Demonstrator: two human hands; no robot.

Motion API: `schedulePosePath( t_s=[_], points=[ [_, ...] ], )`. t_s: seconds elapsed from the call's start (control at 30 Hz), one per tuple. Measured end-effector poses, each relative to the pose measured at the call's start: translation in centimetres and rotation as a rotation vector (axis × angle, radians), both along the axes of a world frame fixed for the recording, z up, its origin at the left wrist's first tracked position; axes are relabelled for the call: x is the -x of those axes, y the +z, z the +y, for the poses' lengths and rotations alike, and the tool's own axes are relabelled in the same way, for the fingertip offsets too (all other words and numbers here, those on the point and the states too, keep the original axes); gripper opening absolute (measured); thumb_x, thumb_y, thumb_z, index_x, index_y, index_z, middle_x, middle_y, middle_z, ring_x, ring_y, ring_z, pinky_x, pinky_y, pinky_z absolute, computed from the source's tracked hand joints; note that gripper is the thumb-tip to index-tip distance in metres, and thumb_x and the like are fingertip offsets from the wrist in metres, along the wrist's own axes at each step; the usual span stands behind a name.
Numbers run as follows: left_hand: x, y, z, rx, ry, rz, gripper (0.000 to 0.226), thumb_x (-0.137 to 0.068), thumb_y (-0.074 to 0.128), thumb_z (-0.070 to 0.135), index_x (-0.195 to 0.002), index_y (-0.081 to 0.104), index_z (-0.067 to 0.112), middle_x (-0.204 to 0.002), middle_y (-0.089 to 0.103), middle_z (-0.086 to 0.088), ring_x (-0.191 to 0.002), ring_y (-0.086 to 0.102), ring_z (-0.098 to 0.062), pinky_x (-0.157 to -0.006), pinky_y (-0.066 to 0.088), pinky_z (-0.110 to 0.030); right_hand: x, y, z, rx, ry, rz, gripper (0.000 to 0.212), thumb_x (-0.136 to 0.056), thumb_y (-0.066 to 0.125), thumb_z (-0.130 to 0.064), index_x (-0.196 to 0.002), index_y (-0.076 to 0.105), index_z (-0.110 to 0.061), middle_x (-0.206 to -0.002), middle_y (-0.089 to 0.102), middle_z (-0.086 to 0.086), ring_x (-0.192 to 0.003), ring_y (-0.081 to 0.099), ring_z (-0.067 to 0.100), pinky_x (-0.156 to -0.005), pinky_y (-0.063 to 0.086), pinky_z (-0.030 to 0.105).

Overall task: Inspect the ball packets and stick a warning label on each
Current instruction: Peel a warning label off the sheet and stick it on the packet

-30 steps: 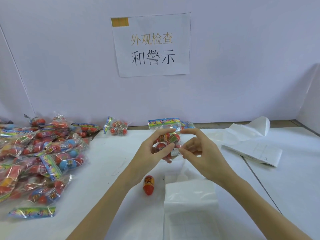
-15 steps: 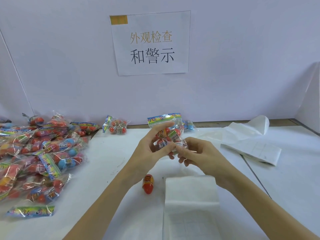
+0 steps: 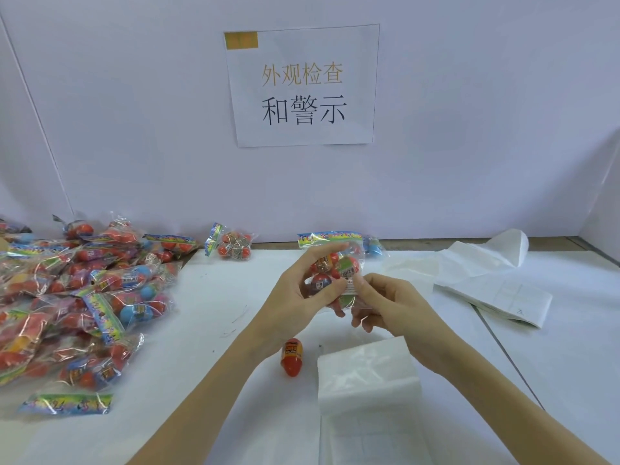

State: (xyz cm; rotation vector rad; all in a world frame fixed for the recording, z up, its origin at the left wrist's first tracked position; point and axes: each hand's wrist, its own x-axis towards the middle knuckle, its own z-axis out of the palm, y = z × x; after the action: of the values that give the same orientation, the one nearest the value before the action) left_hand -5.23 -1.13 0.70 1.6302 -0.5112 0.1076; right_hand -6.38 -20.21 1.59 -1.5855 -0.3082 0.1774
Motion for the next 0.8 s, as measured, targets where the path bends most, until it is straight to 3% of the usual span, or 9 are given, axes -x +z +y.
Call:
schedulePosePath(
  t_s=[0.13,0.23,0.3,0.4,0.5,0.57,0.6,0.67,0.8],
  points=[
    [0.0,0.0,0.3,-0.019,-0.014,-0.011,0.053,-0.102,0.066,0.018,-0.147,0.051,0.042,-0.126,0.069,-0.003,-0.096,0.073,-0.028,-0.086,0.062,-0.042,0.0,0.1,0.0,0.003,0.034,0.017,0.025,-0.098,0.067,-0.037,-0.093,0.071,-0.013,-0.078,0.071,0.001,-0.069,0.066,0.013,-0.064,0.053,0.019],
    [-0.1,0.2,0.6,0.045,-0.071,0.046,0.070,-0.102,0.066,0.022,-0.154,0.033,0.056,-0.132,0.065,-0.008,-0.106,0.071,-0.027,-0.094,0.060,-0.049,-0.1,0.5,-0.9,-0.037,0.060,0.187,0.021,-0.099,0.068,-0.035,-0.099,0.073,-0.014,-0.086,0.070,0.000,-0.075,0.069,0.014,-0.071,0.057,0.023],
    [-0.3,0.3,0.7,0.077,-0.009,0.077,0.070,-0.102,0.063,0.036,-0.152,0.025,0.065,-0.130,0.066,-0.007,-0.108,0.072,-0.023,-0.092,0.061,-0.045,-0.6,0.8,-1.5,-0.137,-0.014,0.353,0.024,-0.099,0.069,-0.035,-0.094,0.074,-0.012,-0.085,0.069,0.002,-0.072,0.069,0.016,-0.069,0.055,0.026],
    [-1.1,-0.2,1.2,-0.045,0.275,0.031,0.044,-0.105,0.056,0.038,-0.145,0.044,0.052,-0.125,0.065,0.004,-0.110,0.070,-0.016,-0.088,0.061,-0.032,-1.5,1.6,-3.1,-0.324,-0.133,0.448,0.024,-0.100,0.065,-0.033,-0.094,0.070,-0.011,-0.084,0.065,0.005,-0.065,0.064,0.015,-0.060,0.050,0.024],
    [-2.1,-1.7,2.1,-0.344,0.501,-0.026,0.019,-0.106,0.056,0.025,-0.120,0.069,0.029,-0.128,0.060,0.004,-0.113,0.062,-0.012,-0.092,0.053,-0.022,-2.2,3.2,-5.5,-0.766,-0.037,0.296,0.029,-0.100,0.061,-0.043,-0.094,0.077,-0.020,-0.097,0.061,-0.002,-0.075,0.057,0.008,-0.062,0.046,0.018],
    [-2.4,-2.7,2.4,-0.582,0.527,-0.092,0.021,-0.106,0.057,0.023,-0.119,0.072,0.018,-0.131,0.057,0.001,-0.123,0.053,-0.017,-0.102,0.043,-0.022,-2.1,4.0,-6.7,-1.011,0.173,0.179,0.044,-0.100,0.059,-0.058,-0.126,0.073,-0.026,-0.113,0.064,-0.004,-0.087,0.060,0.007,-0.075,0.045,0.017],
    [-2.3,-2.9,2.3,-0.662,0.523,-0.128,0.024,-0.107,0.056,0.024,-0.123,0.071,0.017,-0.136,0.055,0.000,-0.128,0.048,-0.017,-0.106,0.036,-0.020,-2.1,4.1,-7.1,-1.024,0.256,0.162,0.061,-0.097,0.059,-0.066,-0.143,0.062,-0.026,-0.116,0.064,-0.004,-0.088,0.060,0.006,-0.078,0.044,0.018],
    [-2.3,-2.9,1.9,-0.726,0.466,-0.176,0.032,-0.109,0.051,0.029,-0.136,0.065,0.021,-0.150,0.050,0.003,-0.141,0.039,-0.015,-0.114,0.028,-0.021,-2.3,3.5,-6.9,-0.922,0.300,0.181,0.079,-0.095,0.057,-0.072,-0.154,0.051,-0.020,-0.108,0.063,-0.006,-0.079,0.055,0.008,-0.073,0.042,0.019],
    [-2.7,-3.0,1.7,-0.846,0.184,-0.204,0.038,-0.113,0.036,0.038,-0.145,0.052,0.047,-0.164,0.030,0.019,-0.153,0.019,0.001,-0.120,0.014,-0.030,-2.2,2.4,-4.9,-0.797,0.155,0.285,0.056,-0.097,0.060,-0.051,-0.135,0.070,-0.010,-0.087,0.058,-0.001,-0.068,0.048,0.013,-0.063,0.041,0.023]
  ],
)
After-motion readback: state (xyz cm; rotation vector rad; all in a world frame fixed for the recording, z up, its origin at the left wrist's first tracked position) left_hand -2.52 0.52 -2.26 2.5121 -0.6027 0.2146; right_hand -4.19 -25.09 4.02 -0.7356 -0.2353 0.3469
